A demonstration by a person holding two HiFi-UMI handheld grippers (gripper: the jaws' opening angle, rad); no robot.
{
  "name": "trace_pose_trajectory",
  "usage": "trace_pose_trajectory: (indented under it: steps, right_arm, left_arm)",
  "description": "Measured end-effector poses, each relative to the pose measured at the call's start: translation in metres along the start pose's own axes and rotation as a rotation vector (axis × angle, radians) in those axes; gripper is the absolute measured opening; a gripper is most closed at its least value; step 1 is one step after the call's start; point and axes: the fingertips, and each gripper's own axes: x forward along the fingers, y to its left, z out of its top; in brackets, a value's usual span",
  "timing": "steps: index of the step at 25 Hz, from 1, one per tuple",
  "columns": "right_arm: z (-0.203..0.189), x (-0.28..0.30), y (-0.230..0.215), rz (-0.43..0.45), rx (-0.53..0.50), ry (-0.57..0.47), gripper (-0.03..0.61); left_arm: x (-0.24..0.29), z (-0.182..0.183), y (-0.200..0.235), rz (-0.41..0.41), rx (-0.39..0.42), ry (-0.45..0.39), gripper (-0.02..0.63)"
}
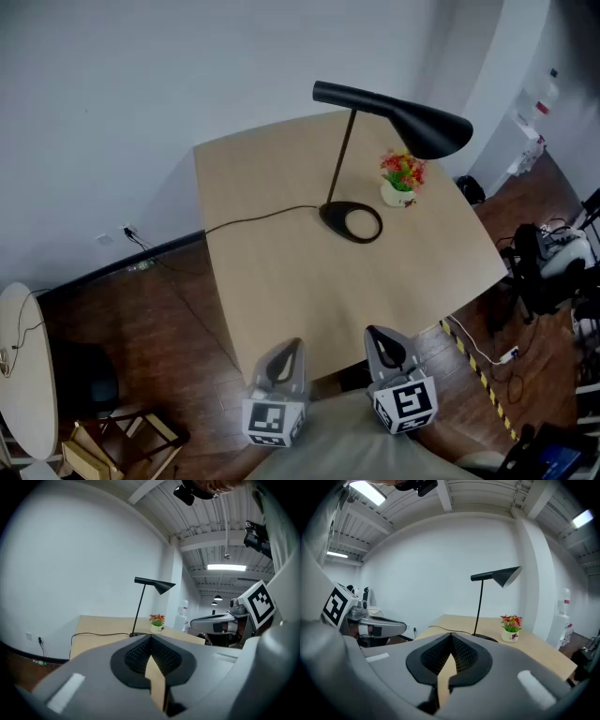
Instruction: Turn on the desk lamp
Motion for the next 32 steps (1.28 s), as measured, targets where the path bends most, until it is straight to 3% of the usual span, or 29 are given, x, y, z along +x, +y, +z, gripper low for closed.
trace_pose_trajectory:
  steps: [8, 13, 23, 32]
  right_arm:
    - [0.000, 0.073, -0.026, 0.037, 0.047, 0.004, 0.000]
    - [-0.001, 0.136, -0.064, 0.045, 0.054, 0.028, 0.000]
    - [-0.029, 0.259, -0.151, -0.001, 0.031, 0.100, 0.000]
    - [-0.066, 0.342, -0.182, -0.012, 0.007, 0.197, 0.000]
  left_arm:
    - [0.025, 0.003, 0.041, 0.099, -0.005, 0.046, -0.002]
    - [0.074, 0.015, 0.062, 0.150, 0.011, 0.055, -0.002]
    - [0.193, 0.018, 0.064, 0.125, 0.069, 0.127, -0.002]
    - [0.238, 0.002, 0.069, 0.128, 0.084, 0.190, -0.002]
